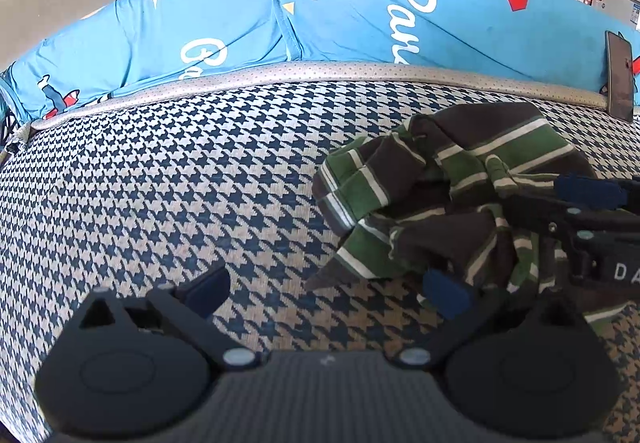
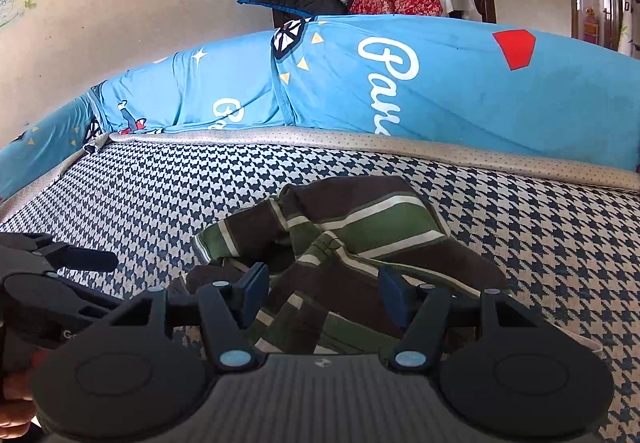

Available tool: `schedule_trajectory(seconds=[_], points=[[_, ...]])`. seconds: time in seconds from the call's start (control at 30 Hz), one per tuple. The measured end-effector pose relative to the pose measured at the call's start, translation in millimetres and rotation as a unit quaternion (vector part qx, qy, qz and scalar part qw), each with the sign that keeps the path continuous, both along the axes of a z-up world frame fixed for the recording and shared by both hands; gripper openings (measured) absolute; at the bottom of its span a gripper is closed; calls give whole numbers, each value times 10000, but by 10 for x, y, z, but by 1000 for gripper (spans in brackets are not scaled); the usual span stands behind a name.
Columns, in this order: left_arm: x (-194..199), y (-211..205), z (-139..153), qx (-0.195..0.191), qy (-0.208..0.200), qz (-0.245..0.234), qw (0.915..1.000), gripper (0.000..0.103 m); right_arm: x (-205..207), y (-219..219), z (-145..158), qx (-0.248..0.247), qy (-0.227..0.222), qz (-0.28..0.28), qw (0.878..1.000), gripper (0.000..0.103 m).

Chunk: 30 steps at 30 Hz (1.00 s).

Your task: Fold clothes

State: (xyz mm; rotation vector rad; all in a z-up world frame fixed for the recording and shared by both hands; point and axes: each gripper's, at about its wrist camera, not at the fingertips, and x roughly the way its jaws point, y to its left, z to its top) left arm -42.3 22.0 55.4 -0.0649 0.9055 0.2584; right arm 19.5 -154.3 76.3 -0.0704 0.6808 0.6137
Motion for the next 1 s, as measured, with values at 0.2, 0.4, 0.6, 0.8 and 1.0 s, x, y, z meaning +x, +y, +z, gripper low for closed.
schedule_trajectory(seconds=[0.2, 0.4, 0.6, 0.8, 1.0], points=[[7, -22, -30, -45, 95, -5, 9999, 103, 47, 125, -89, -201, 83, -96, 9997, 44], [18, -17, -46, -93, 147, -106, 9998, 103, 61, 89, -103, -176, 76, -222, 9996, 11], [34, 71, -56, -162, 177, -250, 9994, 103, 55, -133, 65, 351, -123, -630, 9973, 9], [53, 87, -65, -232, 201, -278, 9991, 103, 117, -541, 191, 682, -254, -1511, 9858, 9], [52, 87, -75, -228, 213, -327, 9990, 103, 178, -948, 316, 1005, -382, -2378, 9653, 9]])
